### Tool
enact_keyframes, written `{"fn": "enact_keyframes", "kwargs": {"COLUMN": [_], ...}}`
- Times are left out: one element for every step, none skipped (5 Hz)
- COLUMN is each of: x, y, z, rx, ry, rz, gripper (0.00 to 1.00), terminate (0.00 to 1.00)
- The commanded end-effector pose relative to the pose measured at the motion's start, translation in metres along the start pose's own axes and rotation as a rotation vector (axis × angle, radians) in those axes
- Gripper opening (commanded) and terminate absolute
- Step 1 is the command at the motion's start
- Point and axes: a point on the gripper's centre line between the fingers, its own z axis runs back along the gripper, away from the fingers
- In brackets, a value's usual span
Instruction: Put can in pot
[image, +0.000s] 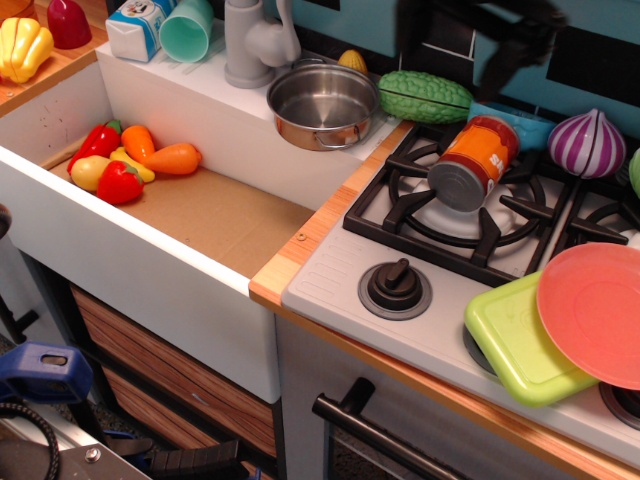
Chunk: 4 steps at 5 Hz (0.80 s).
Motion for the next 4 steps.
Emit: {"fn": "enact_keyframes", "kwargs": {"x": [0.023, 0.028, 0.034, 0.033], "y": [-0.020, -0.029, -0.033, -0.032], "z": [-0.006, -0.027, -0.044, -0.053], "rx": [-0.048, -0.070, -0.067, -0.063], "ry": [-0.089, -0.104, -0.122, -0.124], "rz": [0.022, -0.001, -0.018, -0.025], "gripper": [1.00, 1.00, 1.00, 1.00], "terminate": [0.00, 0.00, 0.00, 0.00]}}
